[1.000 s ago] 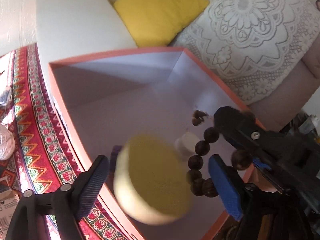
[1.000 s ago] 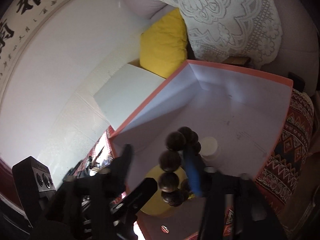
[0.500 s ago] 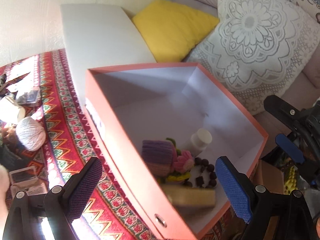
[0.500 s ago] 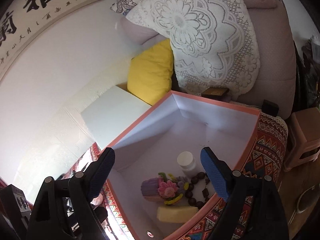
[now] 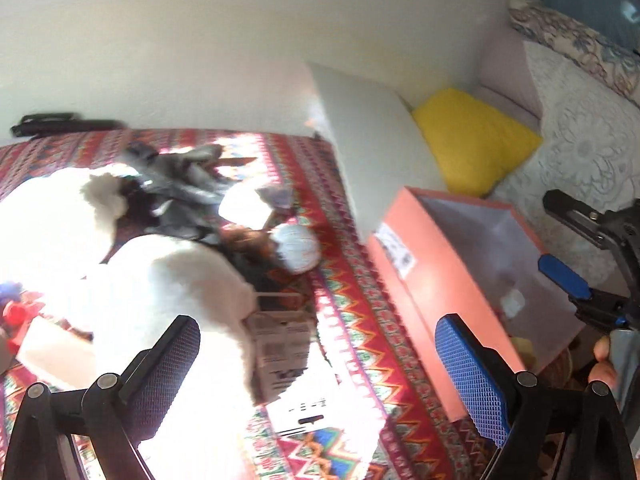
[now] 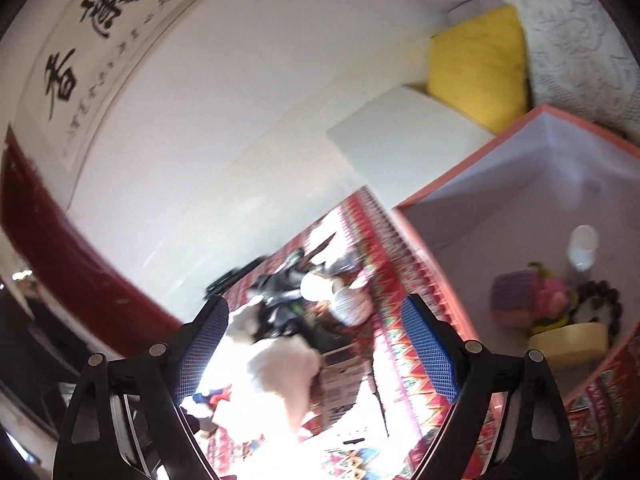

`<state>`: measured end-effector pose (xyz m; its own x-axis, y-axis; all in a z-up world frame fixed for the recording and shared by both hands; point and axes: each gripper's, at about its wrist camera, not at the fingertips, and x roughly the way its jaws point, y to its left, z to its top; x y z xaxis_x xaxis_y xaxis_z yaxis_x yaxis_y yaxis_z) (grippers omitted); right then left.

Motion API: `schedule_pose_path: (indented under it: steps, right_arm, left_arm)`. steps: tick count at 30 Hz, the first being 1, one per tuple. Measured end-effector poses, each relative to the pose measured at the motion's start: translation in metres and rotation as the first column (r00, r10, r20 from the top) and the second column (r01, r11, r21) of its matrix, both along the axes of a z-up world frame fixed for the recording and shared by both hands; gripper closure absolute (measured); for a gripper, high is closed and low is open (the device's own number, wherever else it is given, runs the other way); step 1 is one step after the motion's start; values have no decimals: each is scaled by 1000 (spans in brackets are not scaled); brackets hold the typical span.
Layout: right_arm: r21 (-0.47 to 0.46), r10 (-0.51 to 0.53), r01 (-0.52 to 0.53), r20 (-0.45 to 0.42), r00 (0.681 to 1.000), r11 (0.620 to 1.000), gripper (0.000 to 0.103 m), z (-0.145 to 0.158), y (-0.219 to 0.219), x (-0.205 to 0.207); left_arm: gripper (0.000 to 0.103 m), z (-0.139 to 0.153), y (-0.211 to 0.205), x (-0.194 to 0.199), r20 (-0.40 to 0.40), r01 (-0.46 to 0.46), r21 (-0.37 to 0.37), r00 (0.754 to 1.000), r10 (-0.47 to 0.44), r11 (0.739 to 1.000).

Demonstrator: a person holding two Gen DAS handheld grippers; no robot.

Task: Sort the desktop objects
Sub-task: 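Move both empty tools back over the pile on the cloth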

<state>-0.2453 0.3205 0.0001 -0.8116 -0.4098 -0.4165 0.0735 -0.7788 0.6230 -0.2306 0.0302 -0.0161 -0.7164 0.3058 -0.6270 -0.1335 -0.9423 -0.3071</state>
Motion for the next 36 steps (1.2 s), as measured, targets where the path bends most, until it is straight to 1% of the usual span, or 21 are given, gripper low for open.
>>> schedule_pose_path:
  steps: [1,2,3,4,5,8,10,12,15,19,21,23,24,25,26,29,30,32,34,35,36]
  right_arm:
    - [4,50,-50,-3,999,999,12,0,-18,-2]
    - [15,92,-92,-6,996,996,12,-1,-37,-3]
    - [30,132,-132,-6,991,991,12,-1,-56,-3]
    - [46,168,-168,-4,986,985,12,-3,-75,-3]
    - [59,198,-197,-1,980,979,12,-5,-92,-3]
    - [91,269,-271,27,963,958,12,-15,-140,-4]
    - [107,303,-307,53,951,946,12,-23,-168,-4]
    - [119,319,-326,70,945,938,12,-28,-188,-6]
    - [142,316,-325,82,945,935,13,-33,-199,-10]
    - [176,258,-276,120,959,945,12,-44,-187,-24]
    - [175,220,-245,150,964,954,12,-51,-175,-32]
    - [171,189,-219,177,966,961,12,-58,-165,-41]
    - [162,187,-217,181,966,963,12,-60,-162,-44]
    - [151,187,-216,184,965,965,12,-62,-160,-46]
    - [141,187,-215,187,964,967,12,-64,-158,-49]
    - [55,234,-245,159,959,968,14,-62,-158,-50]
    - [13,259,-263,138,956,965,17,-60,-159,-49]
    - [-54,292,-288,101,951,956,17,-56,-159,-50]
    - [-48,264,-260,89,960,964,17,-46,-155,-59]
    - [-25,235,-233,92,968,972,17,-41,-153,-68]
    - [9,205,-208,120,971,978,16,-41,-153,-83]
  left_arm:
    - [5,-4,-21,3,4,-58,-13,998,58,998]
    - [5,-9,-40,7,1,-131,-54,991,131,990]
    - [5,-13,-59,11,-7,-201,-99,980,201,975]
    - [4,-17,-76,15,-19,-267,-149,964,267,952]
    - [3,-22,-94,17,-22,-318,-175,947,320,932]
    - [1,-44,-151,14,34,-406,-132,910,414,904]
    - [1,-61,-186,1,93,-451,-93,884,458,888]
    - [1,-76,-214,-12,138,-490,-82,857,496,868]
    - [1,-97,-233,-28,186,-499,-86,842,506,862]
    - [4,-125,-239,-46,230,-459,-115,850,473,881]
    - [6,-138,-238,-54,263,-439,-136,848,459,888]
    - [7,-144,-232,-64,275,-393,-184,860,431,901]
    - [12,-145,-227,-66,270,-368,-214,868,417,905]
    - [18,-146,-223,-68,271,-345,-230,876,400,910]
    - [29,-146,-221,-67,276,-326,-225,882,381,918]
    - [79,-142,-226,-63,286,-309,-174,893,348,935]
    - [80,-140,-229,-60,286,-309,-151,896,340,939]
    - [80,-134,-234,-53,276,-302,-115,905,322,946]
    - [80,-129,-236,-46,262,-295,-109,912,314,949]
    - [80,-127,-237,-43,257,-291,-104,916,308,951]
    - [80,-126,-239,-41,257,-285,-92,919,300,954]
